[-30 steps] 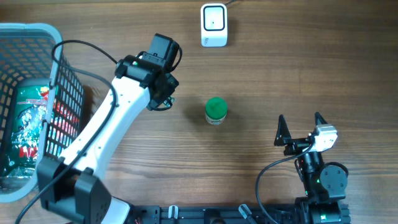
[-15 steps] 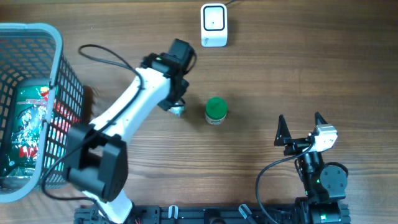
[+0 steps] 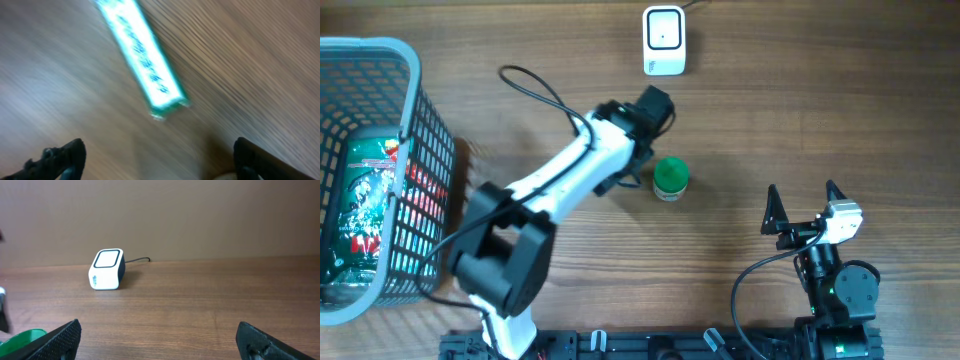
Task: Scan the item barcode
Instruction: 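Carry the packet to the scanner and place it left of the jar, then reach into the basket and grasp the small orange snack box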
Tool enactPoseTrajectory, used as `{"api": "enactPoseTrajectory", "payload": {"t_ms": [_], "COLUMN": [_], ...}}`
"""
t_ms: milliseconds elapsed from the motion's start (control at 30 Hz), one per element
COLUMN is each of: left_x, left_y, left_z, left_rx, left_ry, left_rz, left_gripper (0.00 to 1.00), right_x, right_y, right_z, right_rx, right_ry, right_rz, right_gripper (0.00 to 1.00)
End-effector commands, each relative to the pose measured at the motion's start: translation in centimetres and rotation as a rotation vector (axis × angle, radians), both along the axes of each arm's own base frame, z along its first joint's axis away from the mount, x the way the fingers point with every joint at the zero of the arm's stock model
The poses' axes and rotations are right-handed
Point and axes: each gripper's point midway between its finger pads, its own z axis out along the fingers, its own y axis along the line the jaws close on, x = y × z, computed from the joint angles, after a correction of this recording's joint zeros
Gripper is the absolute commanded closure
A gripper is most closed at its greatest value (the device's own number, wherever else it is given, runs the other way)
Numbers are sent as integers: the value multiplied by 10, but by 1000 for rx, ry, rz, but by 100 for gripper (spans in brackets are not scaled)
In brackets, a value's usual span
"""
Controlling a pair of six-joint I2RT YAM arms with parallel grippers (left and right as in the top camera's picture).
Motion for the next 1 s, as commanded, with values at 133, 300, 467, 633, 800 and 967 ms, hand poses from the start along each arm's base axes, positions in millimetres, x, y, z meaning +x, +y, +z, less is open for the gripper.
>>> {"api": "enactPoseTrajectory", "payload": {"t_ms": [133, 300, 467, 633, 800, 967], "left_x": [43, -6, -68, -82, -86, -86], "left_y": [102, 231, 331, 375, 380, 376], "left_z": [217, 318, 314, 238, 144, 60], "left_rx": [-5, 67, 111, -120, -284, -337], "left_ry": [-488, -780, -771, -528, -191, -2], "left_rz": [37, 375, 784, 977, 1070, 1097], "left_gripper": [0, 0, 0, 0, 12, 12], "right_x": [0, 0, 0, 0, 0, 0], "right_y": [0, 0, 0, 0, 0, 0], "right_z": [2, 2, 2, 2, 2, 2], "right_rx": [-5, -6, -5, -6, -5, -5], "right_ry": [-6, -6, -6, -6, -6, -6], "right_rz": [-4, -5, -4, -4, -4, -4], "right_gripper": [0, 0, 0, 0, 0, 0]}}
